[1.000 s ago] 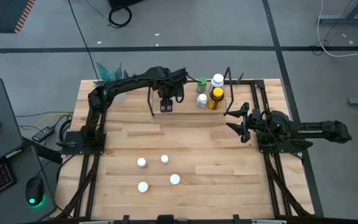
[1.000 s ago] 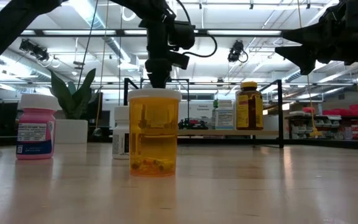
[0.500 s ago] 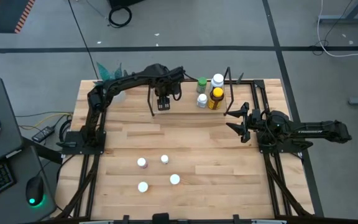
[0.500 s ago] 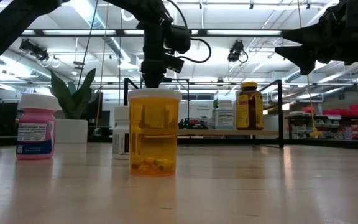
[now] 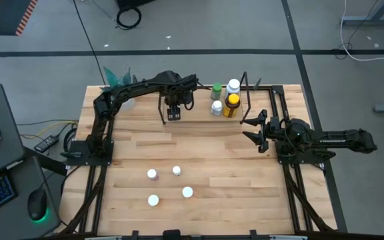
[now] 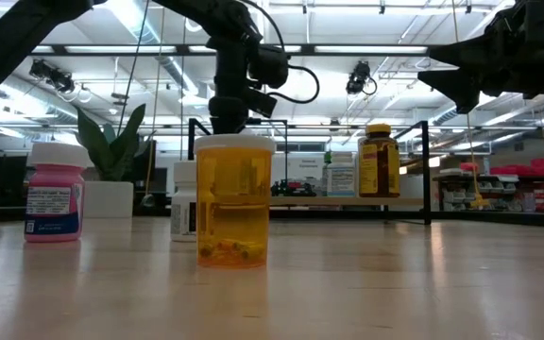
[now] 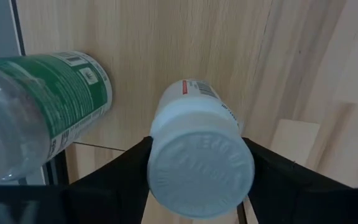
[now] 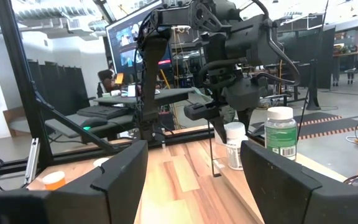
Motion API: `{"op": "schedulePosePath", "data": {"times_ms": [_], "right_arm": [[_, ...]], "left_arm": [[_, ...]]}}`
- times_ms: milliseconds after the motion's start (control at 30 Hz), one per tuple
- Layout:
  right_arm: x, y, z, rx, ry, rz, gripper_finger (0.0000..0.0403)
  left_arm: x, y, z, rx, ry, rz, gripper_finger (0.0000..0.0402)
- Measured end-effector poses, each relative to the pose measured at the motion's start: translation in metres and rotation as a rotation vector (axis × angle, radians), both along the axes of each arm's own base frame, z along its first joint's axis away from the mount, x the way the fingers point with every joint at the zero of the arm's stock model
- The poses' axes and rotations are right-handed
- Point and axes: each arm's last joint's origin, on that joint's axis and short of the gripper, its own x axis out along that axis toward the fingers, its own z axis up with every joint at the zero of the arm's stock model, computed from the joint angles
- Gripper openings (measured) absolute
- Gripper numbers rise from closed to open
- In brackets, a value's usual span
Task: Pick and place medicine bottles onto shelf by color
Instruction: Put the small white medicine bottle on the shelf, then put the pink medicine bottle on the shelf
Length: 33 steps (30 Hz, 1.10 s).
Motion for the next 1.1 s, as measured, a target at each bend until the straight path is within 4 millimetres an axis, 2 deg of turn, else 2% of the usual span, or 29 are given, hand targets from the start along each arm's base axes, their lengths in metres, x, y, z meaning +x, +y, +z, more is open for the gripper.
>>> {"op": "schedulePosePath", "data": {"times_ms": [133, 467, 667, 833, 1100], "right_arm": [[0.000, 0.000, 0.000, 0.000, 0.000, 0.000, 0.0265], [0.000, 0.000, 0.000, 0.000, 0.000, -0.002, 0.0265], [0.000, 0.000, 0.000, 0.000, 0.000, -0.003, 0.0265], [0.000, 0.000, 0.000, 0.000, 0.000, -0.003, 0.0265], [0.000, 0.000, 0.000, 0.000, 0.000, -0.003, 0.0265]], "left_arm": [[0.000, 0.000, 0.000, 0.002, -0.005, -0.002, 0.0240], [0.001, -0.002, -0.001, 0.014, 0.005, 0.001, 0.0299], [0.002, -0.005, 0.002, 0.031, 0.006, -0.005, 0.0318], [-0.001, -0.008, 0.015, 0.049, -0.028, -0.008, 0.0326], [-0.009, -0.018, 0.049, 0.130, -0.138, -0.018, 0.0327]]}}
